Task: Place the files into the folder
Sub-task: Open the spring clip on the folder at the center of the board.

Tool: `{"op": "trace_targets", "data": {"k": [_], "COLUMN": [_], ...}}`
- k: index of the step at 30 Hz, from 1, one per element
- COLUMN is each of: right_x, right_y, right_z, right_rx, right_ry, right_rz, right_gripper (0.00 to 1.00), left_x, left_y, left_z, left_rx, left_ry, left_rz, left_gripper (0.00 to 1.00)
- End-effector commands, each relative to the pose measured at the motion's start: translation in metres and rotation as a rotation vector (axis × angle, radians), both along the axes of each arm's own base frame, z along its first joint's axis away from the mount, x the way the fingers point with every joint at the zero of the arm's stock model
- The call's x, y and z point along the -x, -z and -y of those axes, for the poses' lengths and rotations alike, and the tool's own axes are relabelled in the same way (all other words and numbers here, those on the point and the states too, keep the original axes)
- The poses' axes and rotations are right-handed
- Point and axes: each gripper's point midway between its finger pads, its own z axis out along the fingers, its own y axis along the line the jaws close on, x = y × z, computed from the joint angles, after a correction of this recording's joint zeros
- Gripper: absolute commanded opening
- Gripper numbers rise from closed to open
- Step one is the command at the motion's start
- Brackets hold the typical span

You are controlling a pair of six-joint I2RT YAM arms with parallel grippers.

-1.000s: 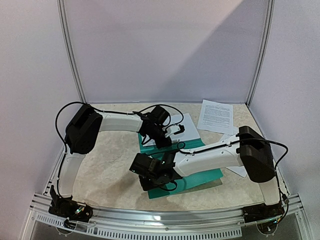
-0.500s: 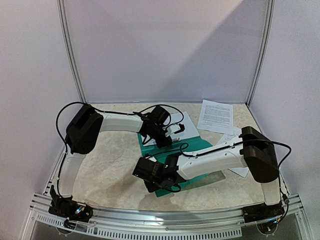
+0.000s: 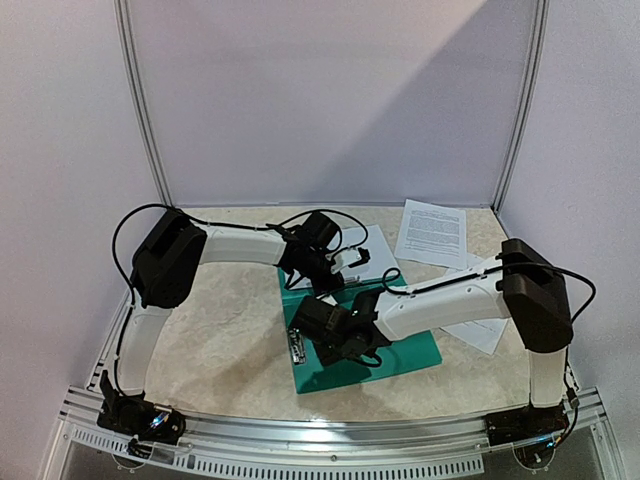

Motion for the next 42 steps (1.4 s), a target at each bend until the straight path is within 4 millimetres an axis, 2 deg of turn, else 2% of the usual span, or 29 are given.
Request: {"op": "trace_targets", "data": {"k": [1,3,7,11,13,17,19,22,25,30,37,42], "right_x": [0.008,0.022,0.057,0.073,0.073,0.061,0.057,0.048,0.046,0.039,0.036,0.039], "right_y": [-0.01,-0.017,-0.033,-0.028,-0.023,-0.001,0.002,0.002,0.0,0.003,0.001,0.012], "right_z": [-0.019,-0.036,-0.064,-0.065,-0.062,-0.061,-0.066,-0.07,-0.075,-0.073,-0.08,-0.08], "right_rx": [-0.053,-0.084,-0.078,0.043,0.131,0.308,0.337,0.391,0.399,0.432,0.449,0.489], "right_ry": [-0.115,-0.243,-0.618,-0.919,-1.007,-1.079,-1.109,-1.108,-1.126,-1.1,-1.112,-1.16], "right_rz": [0.009,0.034,0.136,0.187,0.206,0.246,0.272,0.339,0.367,0.391,0.421,0.392], "right_gripper": [0.0,0.02,0.16,0.3,0.33,0.3,0.26,0.2,0.19,0.14,0.11,0.1], "left_x": [0.093,0.093,0.093,0.093,0.093,0.093,0.093,0.093,0.093,0.093,0.093,0.094], "left_y": [0.128,0.129,0.128,0.128,0.129,0.129,0.129,0.129,0.129,0.129,0.129,0.129], "left_z": [-0.103,-0.103,-0.103,-0.103,-0.103,-0.103,-0.103,-0.103,-0.103,-0.103,-0.103,-0.103], "left_rx": [-0.454,-0.454,-0.451,-0.453,-0.454,-0.452,-0.452,-0.452,-0.45,-0.45,-0.448,-0.448], "left_ry": [0.016,0.017,0.016,0.015,0.016,0.015,0.016,0.015,0.015,0.017,0.018,0.017], "left_rz": [-0.36,-0.361,-0.361,-0.362,-0.362,-0.365,-0.365,-0.368,-0.369,-0.37,-0.37,-0.371], "left_gripper": [0.15,0.15,0.15,0.15,0.15,0.15,0.15,0.15,0.15,0.15,0.15,0.15]}}
